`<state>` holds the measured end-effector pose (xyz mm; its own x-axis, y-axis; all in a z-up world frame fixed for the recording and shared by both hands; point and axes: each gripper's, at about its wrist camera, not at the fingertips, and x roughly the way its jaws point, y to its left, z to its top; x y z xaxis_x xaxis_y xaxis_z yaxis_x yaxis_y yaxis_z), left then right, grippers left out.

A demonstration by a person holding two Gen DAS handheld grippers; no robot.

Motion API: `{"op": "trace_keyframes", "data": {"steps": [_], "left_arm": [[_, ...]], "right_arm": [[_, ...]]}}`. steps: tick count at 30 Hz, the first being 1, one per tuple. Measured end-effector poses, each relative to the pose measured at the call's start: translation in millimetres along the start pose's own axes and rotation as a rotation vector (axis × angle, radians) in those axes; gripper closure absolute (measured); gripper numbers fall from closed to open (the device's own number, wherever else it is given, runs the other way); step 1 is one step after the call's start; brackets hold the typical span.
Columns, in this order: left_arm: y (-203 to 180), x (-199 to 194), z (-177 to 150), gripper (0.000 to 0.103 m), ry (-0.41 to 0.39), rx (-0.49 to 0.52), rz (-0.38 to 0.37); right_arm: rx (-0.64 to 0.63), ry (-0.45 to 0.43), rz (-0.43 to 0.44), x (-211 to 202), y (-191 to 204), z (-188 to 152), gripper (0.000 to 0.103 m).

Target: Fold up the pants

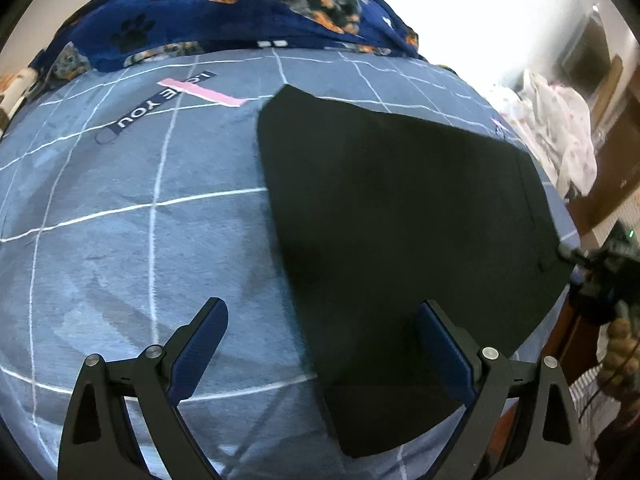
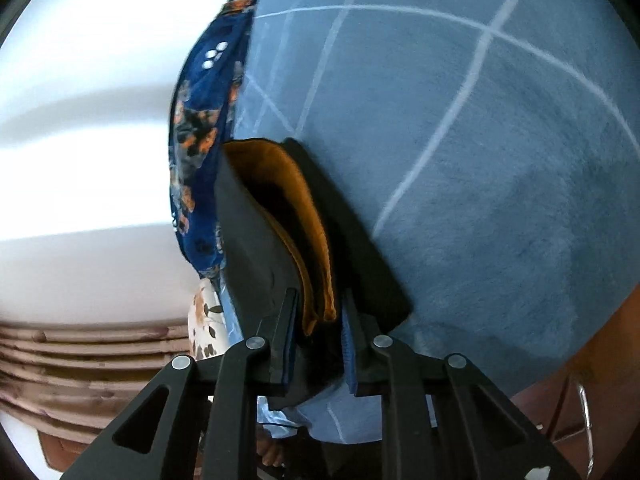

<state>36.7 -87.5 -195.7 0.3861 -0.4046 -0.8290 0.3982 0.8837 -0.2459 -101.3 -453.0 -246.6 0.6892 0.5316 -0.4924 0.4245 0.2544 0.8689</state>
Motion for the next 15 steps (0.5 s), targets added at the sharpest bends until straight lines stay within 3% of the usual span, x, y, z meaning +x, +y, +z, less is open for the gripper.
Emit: {"op": "trace_keyframes", "data": {"steps": [4,8,15], "left_arm": [[-9,2,0,0.008,-0.007,0.033,0.0],[-11,6,-2,0.008,-0.004,0.047,0.001],[-6,3,0,0.008,-0.035,0.03,-0.016]], "right_arm": [[-0.029,-0.006,-0.042,-2,-2,3,0.086],[0.024,-0.012,0.002,0,-18,2,0.087],[-0.02,-0.024,-0.033,-3,-9,-2,0.087]]}}
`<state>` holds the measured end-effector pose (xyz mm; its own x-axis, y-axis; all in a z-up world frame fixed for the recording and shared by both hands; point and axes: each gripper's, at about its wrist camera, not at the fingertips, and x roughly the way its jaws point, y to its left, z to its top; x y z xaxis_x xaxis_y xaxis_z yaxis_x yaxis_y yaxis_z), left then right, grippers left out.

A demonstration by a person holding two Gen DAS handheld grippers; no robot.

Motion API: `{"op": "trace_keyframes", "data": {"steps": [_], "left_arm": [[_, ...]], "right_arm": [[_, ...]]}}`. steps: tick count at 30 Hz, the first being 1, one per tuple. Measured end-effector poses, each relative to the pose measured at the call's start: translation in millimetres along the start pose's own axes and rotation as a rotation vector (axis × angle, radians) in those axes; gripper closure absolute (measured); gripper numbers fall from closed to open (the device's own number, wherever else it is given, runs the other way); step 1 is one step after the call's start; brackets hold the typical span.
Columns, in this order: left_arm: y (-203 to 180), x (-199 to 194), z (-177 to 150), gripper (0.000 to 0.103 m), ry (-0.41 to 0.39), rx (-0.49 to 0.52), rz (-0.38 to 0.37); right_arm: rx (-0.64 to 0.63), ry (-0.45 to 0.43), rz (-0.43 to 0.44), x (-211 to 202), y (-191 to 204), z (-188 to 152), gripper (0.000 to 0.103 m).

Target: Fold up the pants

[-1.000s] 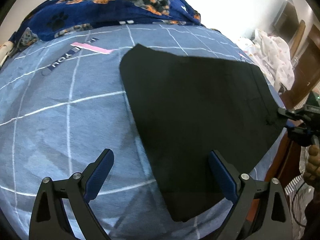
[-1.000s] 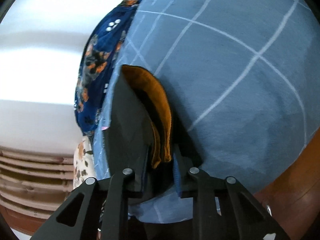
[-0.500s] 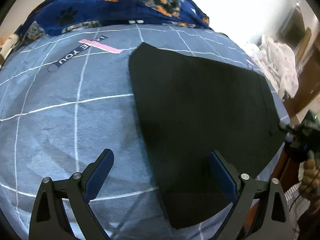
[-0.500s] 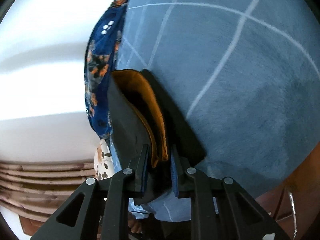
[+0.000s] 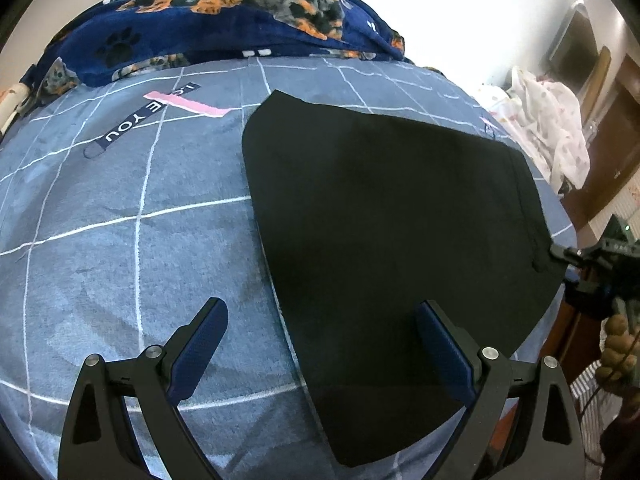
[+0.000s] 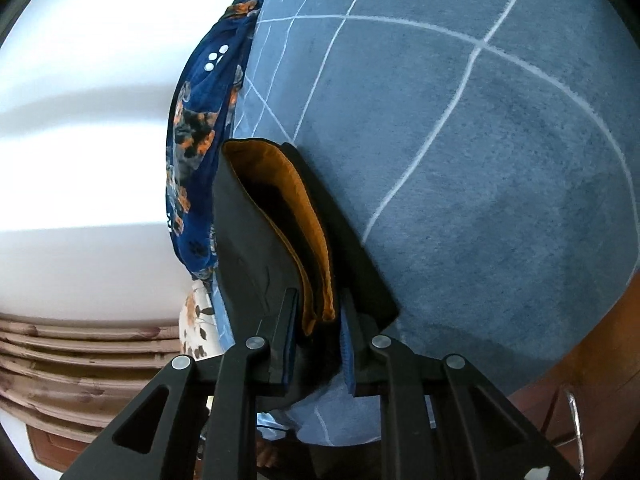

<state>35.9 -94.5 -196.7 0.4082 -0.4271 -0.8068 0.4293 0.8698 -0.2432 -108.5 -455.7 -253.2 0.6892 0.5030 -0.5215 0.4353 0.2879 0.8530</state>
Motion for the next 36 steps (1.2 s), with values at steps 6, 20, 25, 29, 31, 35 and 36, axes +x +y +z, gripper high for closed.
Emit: {"op": "trace_keyframes", "data": {"steps": [6,20,25,29,31,35,36], "left_arm": [[8,5,0,0.008,0.003,-0.022,-0.026],[25,11,17,0.008,-0.031,-0.069,0.006],[18,16,22,0.008,-0.031,-0.043,0.027],[11,19,26,0.008,-0.035,-0.013,0.044],[9,21,27,0.008,-0.037,0.003,0.051],[5,24,28,0.008,-0.038,0.019,0.059],[5,25,29,0.008,-0.037,0.02,0.058]], "right_arm": [[0.053,0.01,0.061,4,-16,3,0.088],[0.015,0.005,0.032,2,-14,4,0.088],[0.004,0.0,0.021,3,-11,2,0.087],[0.009,0.002,0.03,3,-12,2,0.087],[0.009,0.002,0.032,3,-13,2,0.087],[0.008,0.001,0.033,3,-13,2,0.087],[0.008,0.002,0.035,3,-13,2,0.087]]}}
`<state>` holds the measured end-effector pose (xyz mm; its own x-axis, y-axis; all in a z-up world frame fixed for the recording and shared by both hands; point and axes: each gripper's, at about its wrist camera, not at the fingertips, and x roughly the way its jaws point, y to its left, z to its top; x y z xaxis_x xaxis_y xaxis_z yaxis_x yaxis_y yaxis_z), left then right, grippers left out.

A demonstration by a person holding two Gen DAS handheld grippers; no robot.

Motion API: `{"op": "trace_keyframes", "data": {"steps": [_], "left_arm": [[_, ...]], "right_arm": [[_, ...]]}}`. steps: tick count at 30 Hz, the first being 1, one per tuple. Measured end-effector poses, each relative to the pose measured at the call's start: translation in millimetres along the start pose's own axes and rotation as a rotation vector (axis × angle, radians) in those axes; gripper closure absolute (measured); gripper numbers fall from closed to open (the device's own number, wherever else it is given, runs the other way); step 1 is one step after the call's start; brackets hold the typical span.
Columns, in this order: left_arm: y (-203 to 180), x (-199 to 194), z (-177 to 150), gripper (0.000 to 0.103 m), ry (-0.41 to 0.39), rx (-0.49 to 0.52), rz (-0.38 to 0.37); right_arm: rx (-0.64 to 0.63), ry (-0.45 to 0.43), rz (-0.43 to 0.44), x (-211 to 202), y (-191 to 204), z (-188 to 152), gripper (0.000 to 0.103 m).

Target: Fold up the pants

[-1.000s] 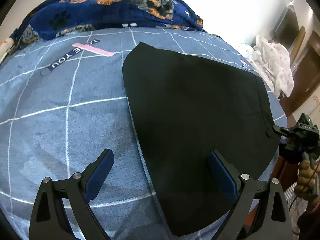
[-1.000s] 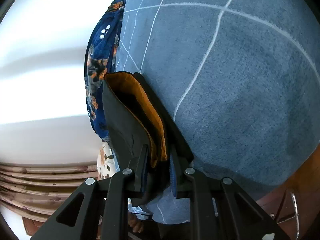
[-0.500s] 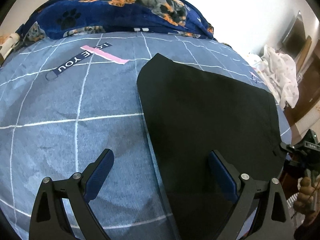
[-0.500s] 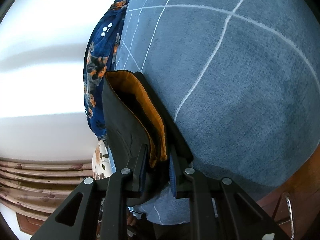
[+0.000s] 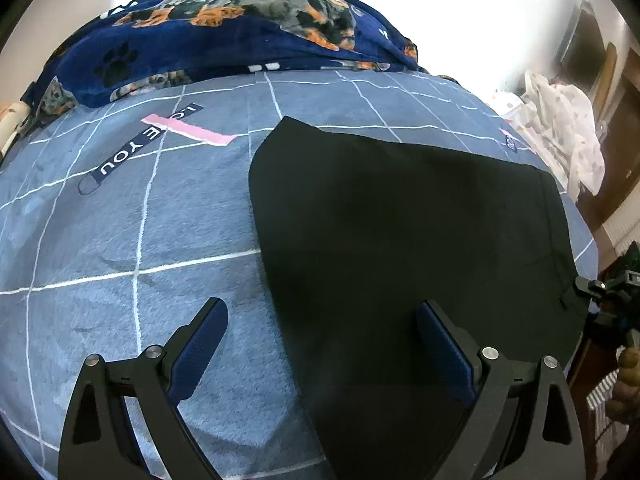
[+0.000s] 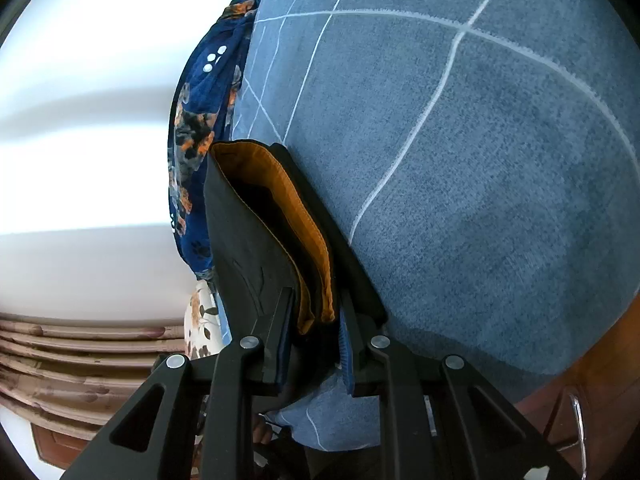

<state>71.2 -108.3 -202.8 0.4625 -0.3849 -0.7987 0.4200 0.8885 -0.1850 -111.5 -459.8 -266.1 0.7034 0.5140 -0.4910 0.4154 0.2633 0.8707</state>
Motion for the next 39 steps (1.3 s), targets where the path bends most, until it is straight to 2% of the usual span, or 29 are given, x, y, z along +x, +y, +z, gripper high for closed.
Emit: {"op": "trace_keyframes", "data": {"steps": [8,19,27,32,35,37,39], "left_arm": [[0,5,2,0.008,0.006,-0.003,-0.003],[1,15,7,0.007,0.03,-0.015,-0.055],[-12,16,7,0.007,0.073,0.057,-0.193],[10,13,10,0.016,0.074,-0.056,-0.316],[31,15,11,0.022,0.097,-0.159,-0.435],[42,19,9,0.022,0.144,-0.229,-0.575],[42,23,6,0.022,0.198,-0.232,-0.659]], "right_arm": [[-0.001,0.001,0.003,-1,0,-1,0.087],[-0.003,0.006,0.008,0,0,2,0.087],[0.001,0.009,0.016,0,-1,3,0.087],[0.003,0.009,0.019,0,-1,2,0.087],[0.006,0.009,0.022,1,-1,2,0.087],[0.005,0.009,0.022,1,0,2,0.087],[0.005,0.009,0.025,1,-1,3,0.087]]}}
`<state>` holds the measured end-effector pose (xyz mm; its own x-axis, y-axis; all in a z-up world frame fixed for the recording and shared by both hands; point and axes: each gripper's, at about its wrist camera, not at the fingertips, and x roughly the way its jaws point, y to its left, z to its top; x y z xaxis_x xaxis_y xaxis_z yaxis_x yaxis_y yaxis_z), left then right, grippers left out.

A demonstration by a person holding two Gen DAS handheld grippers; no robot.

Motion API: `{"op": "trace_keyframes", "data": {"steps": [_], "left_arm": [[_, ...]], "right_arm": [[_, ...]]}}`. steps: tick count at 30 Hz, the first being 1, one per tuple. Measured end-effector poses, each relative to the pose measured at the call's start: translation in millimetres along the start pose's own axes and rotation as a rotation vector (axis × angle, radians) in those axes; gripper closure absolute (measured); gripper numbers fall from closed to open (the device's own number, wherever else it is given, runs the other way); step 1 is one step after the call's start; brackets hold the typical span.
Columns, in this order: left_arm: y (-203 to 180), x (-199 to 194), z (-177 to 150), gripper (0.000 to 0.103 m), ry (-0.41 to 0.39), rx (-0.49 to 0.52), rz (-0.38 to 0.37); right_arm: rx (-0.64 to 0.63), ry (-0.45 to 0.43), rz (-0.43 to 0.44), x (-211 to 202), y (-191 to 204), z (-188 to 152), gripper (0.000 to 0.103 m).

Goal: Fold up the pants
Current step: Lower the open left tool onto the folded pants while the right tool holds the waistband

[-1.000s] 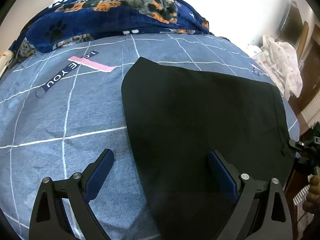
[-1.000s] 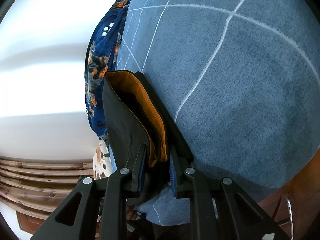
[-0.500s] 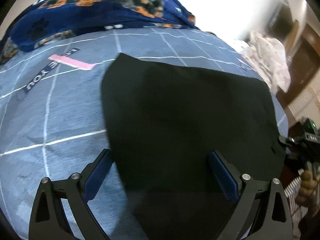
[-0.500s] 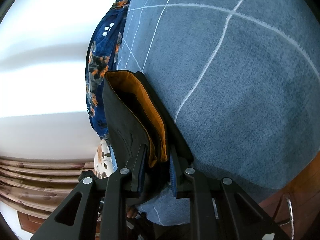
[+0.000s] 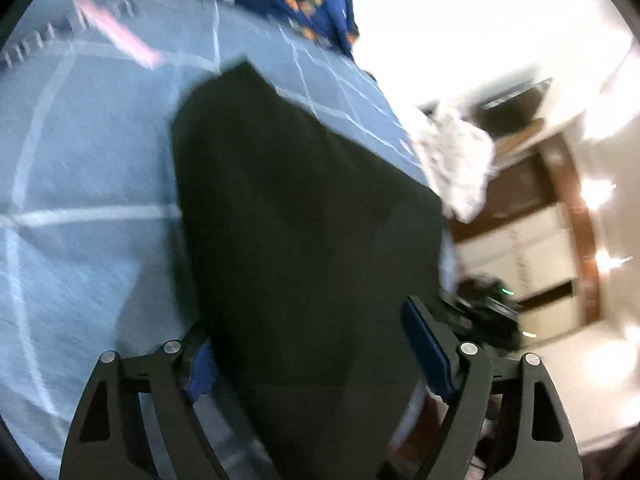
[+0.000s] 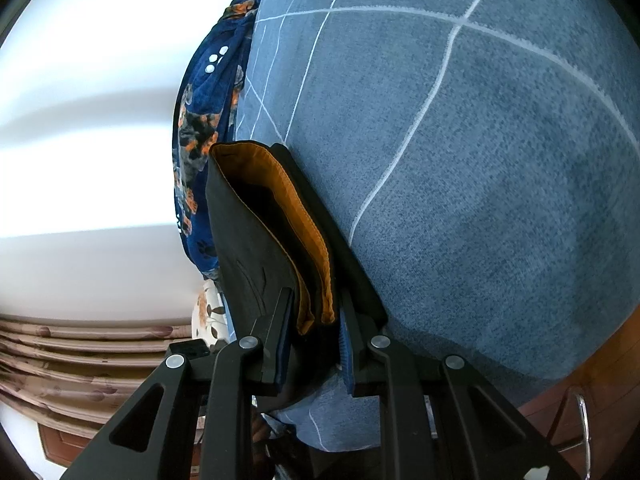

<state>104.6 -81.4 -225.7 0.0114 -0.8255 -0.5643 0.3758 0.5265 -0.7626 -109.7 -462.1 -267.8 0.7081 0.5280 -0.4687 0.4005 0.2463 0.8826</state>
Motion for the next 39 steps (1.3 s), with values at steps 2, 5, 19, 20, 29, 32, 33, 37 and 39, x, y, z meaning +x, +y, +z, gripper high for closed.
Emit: {"op": "trace_keyframes", "data": {"steps": [2,5,19,20,29,32,33,37,39], "left_arm": [[-5,2,-1,0.022,0.027,0.04,0.01],[-6,5,-3,0.022,0.077,0.048,-0.033],[-8,21,-3,0.076,0.047,-0.002,-0.007],[-6,20,-5,0.077,0.04,-0.018,-0.009],[-16,22,-9,0.079,0.027,-0.01,0.07],[-17,21,-13,0.079,0.025,0.011,0.102],[-15,21,-14,0.079,0.027,0.012,0.105],[-16,21,-14,0.079,0.029,0.007,0.105],[-16,22,-13,0.079,0.03,0.01,0.11]], "right_arm": [[0.002,0.001,0.004,0,-1,0,0.087],[0.005,0.002,0.006,0,-2,1,0.087],[0.007,0.002,0.016,-1,-4,2,0.086],[0.007,0.004,0.019,-1,-4,2,0.086],[-0.008,0.033,0.0,-1,1,6,0.082],[-0.06,0.044,-0.06,0,15,9,0.078],[-0.089,0.046,-0.086,0,22,10,0.075],[-0.187,0.015,-0.186,-5,41,24,0.053],[-0.217,0.001,-0.197,-7,48,36,0.052]]}}
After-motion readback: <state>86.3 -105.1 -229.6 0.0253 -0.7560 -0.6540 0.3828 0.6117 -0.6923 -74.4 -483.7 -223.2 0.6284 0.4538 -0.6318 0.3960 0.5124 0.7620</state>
